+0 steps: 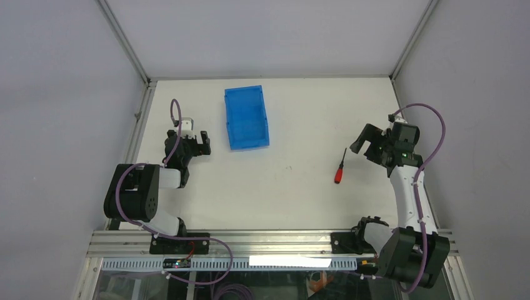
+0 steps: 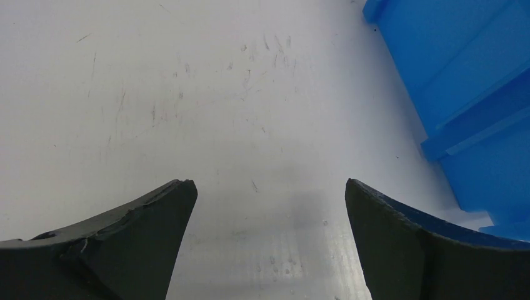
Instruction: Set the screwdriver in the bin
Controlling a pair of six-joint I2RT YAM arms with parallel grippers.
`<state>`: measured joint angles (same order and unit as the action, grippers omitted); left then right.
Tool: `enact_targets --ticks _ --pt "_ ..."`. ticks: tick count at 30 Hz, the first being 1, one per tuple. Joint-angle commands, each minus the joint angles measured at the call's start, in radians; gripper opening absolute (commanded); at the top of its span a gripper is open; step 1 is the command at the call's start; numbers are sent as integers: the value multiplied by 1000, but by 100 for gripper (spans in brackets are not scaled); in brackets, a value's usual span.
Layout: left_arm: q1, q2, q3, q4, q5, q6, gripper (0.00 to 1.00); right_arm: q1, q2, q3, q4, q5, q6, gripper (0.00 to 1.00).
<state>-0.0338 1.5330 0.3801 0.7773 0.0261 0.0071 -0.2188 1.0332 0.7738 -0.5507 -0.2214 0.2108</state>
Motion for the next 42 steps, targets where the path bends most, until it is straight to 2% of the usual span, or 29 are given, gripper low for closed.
enact_targets --ticks 1,7,13,19,23,30,38,42 --pt "-8 -25 3 27 0 -16 99 -5 -34 16 15 -21 9 100" --pt "-9 -25 3 27 -1 -17 99 1 -81 24 -7 -47 58 100" --pt "-9 -25 3 27 0 -16 99 36 -107 21 -77 -8 106 100" --pt "-8 -25 3 27 -1 -16 99 110 2 -4 -109 31 156 94" --pt "-8 -26 3 27 0 -17 99 197 90 -35 -55 97 189 93" --pt "-9 -25 3 27 -1 -17 99 325 273 -38 -40 298 268 88" --pt "-8 -25 3 27 -1 -16 99 407 379 5 -86 397 334 76" --pt "-8 -26 3 27 0 -17 99 414 435 9 -75 390 356 68"
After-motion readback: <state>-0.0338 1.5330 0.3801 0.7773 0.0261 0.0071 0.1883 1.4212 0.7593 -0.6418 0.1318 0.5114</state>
